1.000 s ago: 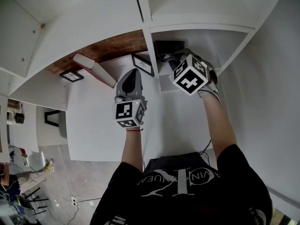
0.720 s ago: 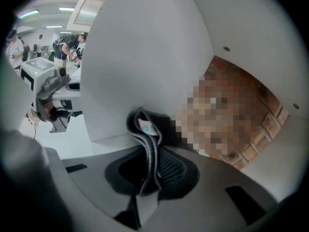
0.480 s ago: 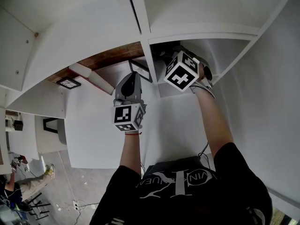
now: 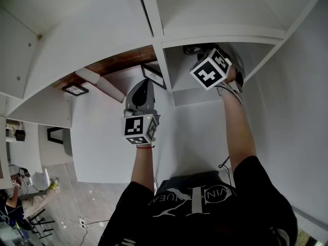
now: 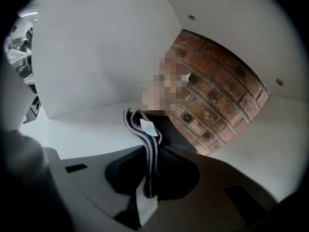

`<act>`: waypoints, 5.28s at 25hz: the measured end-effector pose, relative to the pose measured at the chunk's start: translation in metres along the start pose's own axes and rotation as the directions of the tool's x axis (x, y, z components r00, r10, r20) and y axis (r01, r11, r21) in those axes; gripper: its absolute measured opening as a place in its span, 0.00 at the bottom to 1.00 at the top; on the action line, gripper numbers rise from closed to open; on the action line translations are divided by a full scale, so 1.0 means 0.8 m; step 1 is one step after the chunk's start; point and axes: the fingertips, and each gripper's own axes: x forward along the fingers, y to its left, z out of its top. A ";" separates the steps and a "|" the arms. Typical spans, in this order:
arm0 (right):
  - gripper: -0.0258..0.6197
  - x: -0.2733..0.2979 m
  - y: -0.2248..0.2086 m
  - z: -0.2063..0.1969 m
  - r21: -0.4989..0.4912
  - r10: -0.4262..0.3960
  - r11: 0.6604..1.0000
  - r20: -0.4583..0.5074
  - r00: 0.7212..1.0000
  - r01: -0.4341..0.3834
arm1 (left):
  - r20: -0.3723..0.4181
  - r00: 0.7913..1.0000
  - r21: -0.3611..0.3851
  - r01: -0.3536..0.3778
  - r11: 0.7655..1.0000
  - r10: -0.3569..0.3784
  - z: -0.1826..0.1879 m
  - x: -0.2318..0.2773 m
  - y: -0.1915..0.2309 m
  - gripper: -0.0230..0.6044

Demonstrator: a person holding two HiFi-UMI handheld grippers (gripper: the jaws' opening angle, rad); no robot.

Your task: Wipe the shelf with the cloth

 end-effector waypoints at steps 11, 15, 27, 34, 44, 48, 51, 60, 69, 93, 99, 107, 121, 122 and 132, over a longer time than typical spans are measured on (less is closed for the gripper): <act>0.12 -0.020 -0.027 -0.056 0.071 -0.096 0.992 -0.122 0.988 0.105 | 0.004 0.999 -0.005 0.032 0.999 -0.032 0.002 0.001 -0.029 0.05; 0.12 -0.033 -0.016 -0.056 0.129 0.003 0.992 -0.081 0.997 0.008 | 0.008 0.999 -0.005 0.036 0.999 -0.036 0.004 -0.002 -0.036 0.05; 0.12 -0.073 0.067 -0.022 0.019 0.220 0.975 0.031 0.975 -0.220 | 0.016 1.000 -0.016 0.021 1.000 -0.021 0.005 -0.019 -0.042 0.05; 0.12 -0.088 0.113 -0.004 -0.126 0.295 0.949 0.037 0.955 -0.288 | 0.019 1.000 -0.021 0.011 1.000 -0.010 0.006 -0.029 -0.038 0.05; 0.12 -0.101 0.144 0.004 -0.224 0.312 0.929 0.042 0.949 -0.295 | 0.012 1.000 -0.030 -0.013 0.999 0.013 0.002 -0.043 -0.023 0.05; 0.12 -0.095 0.137 0.021 -0.125 0.271 0.959 0.138 0.953 -0.255 | 0.013 1.000 -0.028 -0.018 0.999 0.018 0.003 -0.047 -0.020 0.05; 0.12 -0.095 0.135 0.038 -0.110 0.241 0.969 0.205 0.949 -0.223 | 0.018 1.000 -0.018 -0.018 1.000 0.019 0.008 -0.050 -0.020 0.05; 0.12 -0.115 0.118 0.096 -0.253 0.168 0.965 0.406 0.898 -0.066 | 0.019 0.999 -0.004 -0.033 0.999 0.033 0.011 -0.063 -0.009 0.05; 0.12 -0.155 0.093 0.133 -0.395 0.011 0.887 0.534 0.846 0.238 | 0.024 0.999 -0.003 -0.033 0.999 0.033 0.016 -0.066 -0.005 0.05; 0.12 -0.150 0.132 0.106 -0.443 0.179 0.893 0.517 0.837 0.083 | 0.048 0.999 0.009 -0.003 1.000 0.003 0.033 -0.047 -0.018 0.05; 0.12 -0.139 0.155 0.085 -0.443 0.227 0.897 0.480 0.848 0.010 | 0.041 0.999 -0.002 0.018 1.000 -0.018 0.026 -0.037 -0.028 0.05; 0.12 -0.122 0.181 0.058 -0.514 0.288 0.855 0.371 0.883 -0.063 | 0.039 0.999 -0.007 0.025 1.000 -0.025 0.026 -0.031 -0.035 0.05; 0.12 -0.112 0.083 0.008 0.088 0.071 0.990 0.330 0.941 -0.106 | 0.042 0.999 0.003 0.006 1.000 -0.006 0.030 -0.040 -0.028 0.05; 0.12 -0.111 0.074 0.000 0.120 0.036 0.990 0.322 0.946 -0.079 | 0.042 0.999 0.004 0.008 1.000 -0.008 0.030 -0.040 -0.029 0.05; 0.12 -0.145 -0.015 -0.063 0.346 -0.378 0.893 0.226 0.898 0.288 | 0.043 0.998 0.003 0.035 0.999 -0.035 0.032 -0.039 -0.040 0.05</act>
